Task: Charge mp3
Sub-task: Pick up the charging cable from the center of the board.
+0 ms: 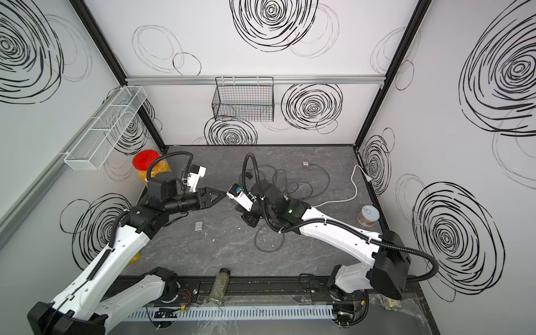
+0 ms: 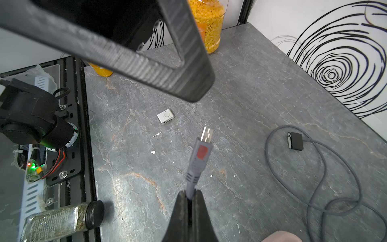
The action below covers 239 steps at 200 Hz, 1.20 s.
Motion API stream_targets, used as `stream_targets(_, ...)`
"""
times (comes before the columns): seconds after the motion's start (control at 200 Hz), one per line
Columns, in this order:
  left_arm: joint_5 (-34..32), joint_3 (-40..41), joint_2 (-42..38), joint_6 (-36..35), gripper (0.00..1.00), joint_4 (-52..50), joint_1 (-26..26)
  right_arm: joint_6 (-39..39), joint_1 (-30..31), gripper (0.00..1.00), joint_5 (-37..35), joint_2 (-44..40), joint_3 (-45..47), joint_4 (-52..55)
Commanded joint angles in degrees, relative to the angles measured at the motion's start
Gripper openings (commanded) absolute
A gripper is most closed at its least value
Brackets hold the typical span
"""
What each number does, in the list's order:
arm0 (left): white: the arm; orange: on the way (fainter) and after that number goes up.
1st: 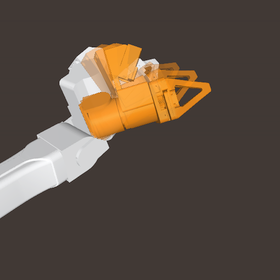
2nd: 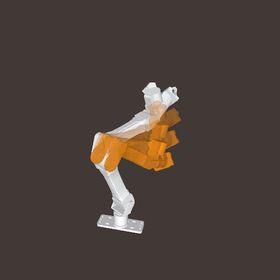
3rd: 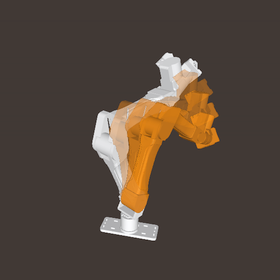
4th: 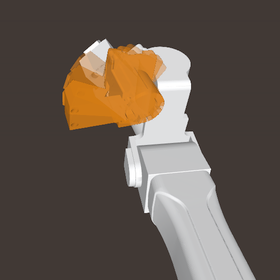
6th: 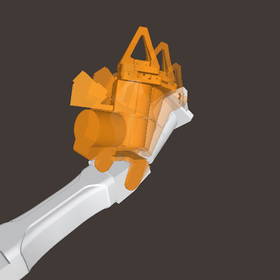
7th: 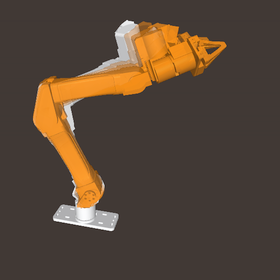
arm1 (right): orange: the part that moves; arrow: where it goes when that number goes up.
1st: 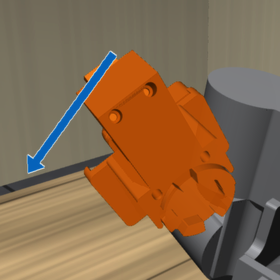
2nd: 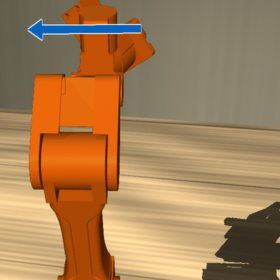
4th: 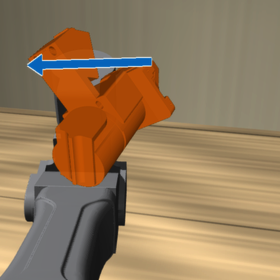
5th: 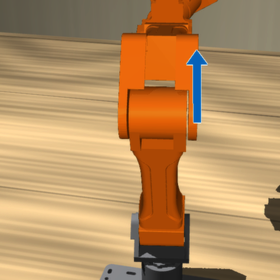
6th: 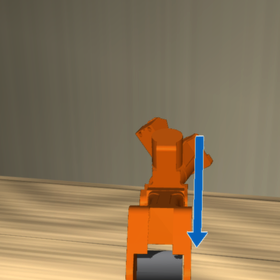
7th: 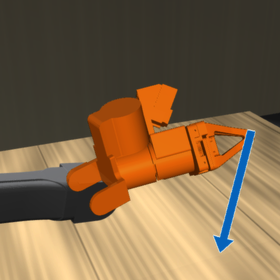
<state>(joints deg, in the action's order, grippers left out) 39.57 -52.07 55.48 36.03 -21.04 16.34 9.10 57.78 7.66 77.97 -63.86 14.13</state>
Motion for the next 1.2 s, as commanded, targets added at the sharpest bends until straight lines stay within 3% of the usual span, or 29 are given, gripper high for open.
stream_targets(0.0, 1.78, 1.47, 0.35, -2.29, 0.42, -0.02, 0.52, 2.14, 0.67, 0.0, 0.51, 0.12, -3.16, 2.28)
stream_targets(0.435, 3.63, 2.61, 1.48, -3.11, 0.31, 2.32, 3.61, 3.1, 3.47, 0.0, -0.23, 4.56, -7.46, 7.92)
stream_targets(0.836, 3.14, 0.84, 1.87, -7.19, 0.26, -4.52, 3.35, 3.37, 4.77, 0.0, -4.32, 4.72, -7.34, 7.62)
stream_targets(0.931, 2.54, 0.58, 2.5, -7.35, 0.21, -4.97, 3.18, 3.54, 5.39, 0.0, -5.08, 5.18, -7.27, 7.86)
stream_targets(1.191, 3.86, 1.36, 3.14, -5.82, 0.24, -3.18, 1.01, 3.73, 6.46, 0.0, -6.5, 5.68, -6.7, 8.96)
